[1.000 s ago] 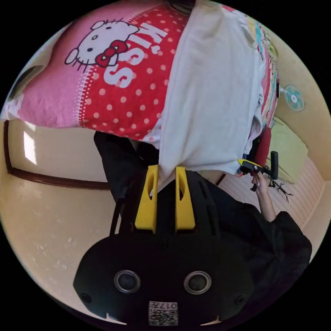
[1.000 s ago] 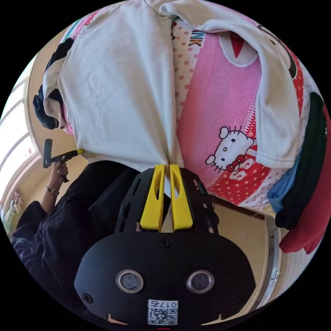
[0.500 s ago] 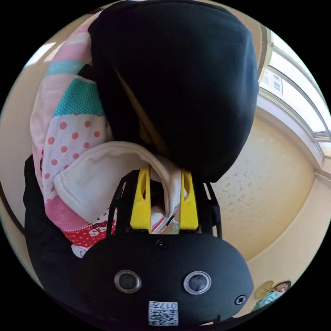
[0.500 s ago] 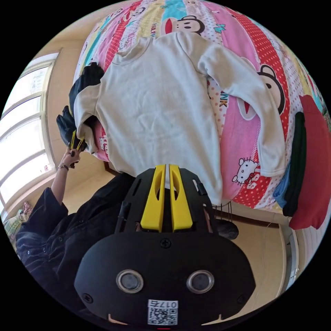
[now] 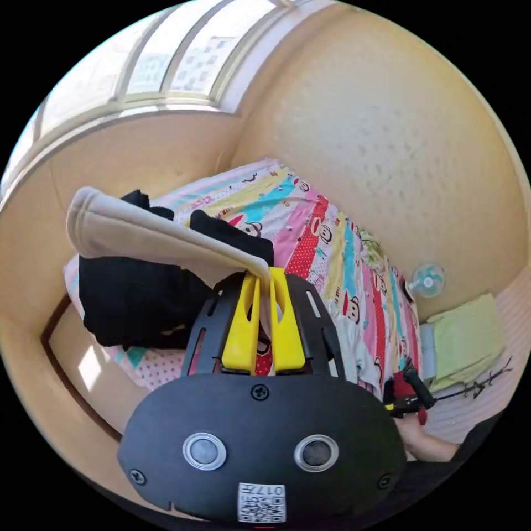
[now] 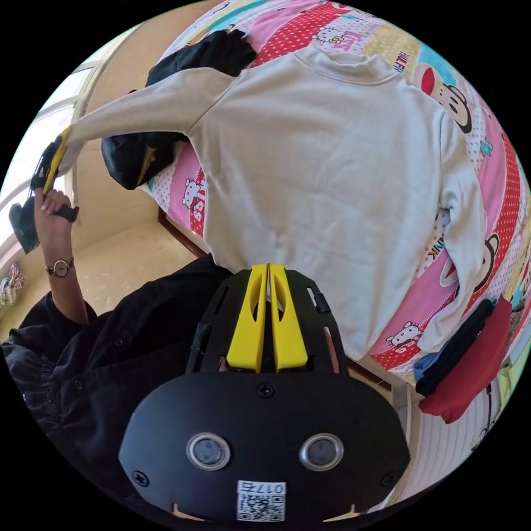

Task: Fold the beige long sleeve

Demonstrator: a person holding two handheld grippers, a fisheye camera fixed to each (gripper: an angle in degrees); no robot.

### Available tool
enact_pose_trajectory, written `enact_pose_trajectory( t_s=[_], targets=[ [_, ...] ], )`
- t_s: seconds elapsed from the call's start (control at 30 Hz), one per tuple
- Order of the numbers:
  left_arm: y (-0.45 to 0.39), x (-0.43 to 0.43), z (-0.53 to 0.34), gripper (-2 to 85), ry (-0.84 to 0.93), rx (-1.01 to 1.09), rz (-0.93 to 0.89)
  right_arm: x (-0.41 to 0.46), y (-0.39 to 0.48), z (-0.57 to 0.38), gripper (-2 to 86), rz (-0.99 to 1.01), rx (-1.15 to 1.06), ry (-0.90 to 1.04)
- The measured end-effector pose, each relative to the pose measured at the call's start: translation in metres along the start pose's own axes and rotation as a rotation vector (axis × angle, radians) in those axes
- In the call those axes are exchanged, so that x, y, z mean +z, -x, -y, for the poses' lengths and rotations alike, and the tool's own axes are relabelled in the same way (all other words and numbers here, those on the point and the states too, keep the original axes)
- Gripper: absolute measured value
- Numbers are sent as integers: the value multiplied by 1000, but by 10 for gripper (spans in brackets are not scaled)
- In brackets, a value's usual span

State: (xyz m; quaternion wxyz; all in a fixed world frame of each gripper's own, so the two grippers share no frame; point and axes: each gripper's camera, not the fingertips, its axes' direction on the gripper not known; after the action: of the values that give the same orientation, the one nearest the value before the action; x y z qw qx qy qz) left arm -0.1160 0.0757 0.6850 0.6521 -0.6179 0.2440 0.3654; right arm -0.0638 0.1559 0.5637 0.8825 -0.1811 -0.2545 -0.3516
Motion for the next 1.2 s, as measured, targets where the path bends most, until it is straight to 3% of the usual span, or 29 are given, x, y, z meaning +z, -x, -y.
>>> enact_pose_trajectory(
  t_s=[0.07, 0.23, 0.3, 0.43, 0.6, 0.77, 0.83, 0.97, 1.07, 1.2],
  targets=[
    [-68, 44, -4, 29, 70, 265, 11, -3, -18, -16, 10, 59, 32, -22],
    [-194, 200, -109, 63, 513, 809, -23, -13, -92, -73, 18, 206, 174, -89],
    [-207, 228, -163, 70, 635, 925, 116, -18, -134, -104, 27, 314, 249, -120],
    [-172, 191, -186, 72, 596, 637, 102, -32, -185, -140, 46, 438, 274, -230],
    [-77, 137, -224, 89, 679, 58, -91, -70, -215, -100, 77, 547, 202, -420],
    [-27, 134, -272, 83, 791, -277, -245, -118, -199, -14, 88, 347, 73, -594],
    [-21, 131, -289, 83, 767, -333, -259, -117, -194, 21, 93, 273, 46, -571],
    [-19, 135, -324, 84, 863, -402, -238, -81, -158, 89, 61, -38, -101, -166],
    [-21, 120, -338, 78, 851, -423, -234, -148, -130, 56, 34, -76, -158, -282],
    [-24, 103, -348, 67, 840, -407, -226, -220, -147, -1, 34, -170, -54, -471]
  ],
)
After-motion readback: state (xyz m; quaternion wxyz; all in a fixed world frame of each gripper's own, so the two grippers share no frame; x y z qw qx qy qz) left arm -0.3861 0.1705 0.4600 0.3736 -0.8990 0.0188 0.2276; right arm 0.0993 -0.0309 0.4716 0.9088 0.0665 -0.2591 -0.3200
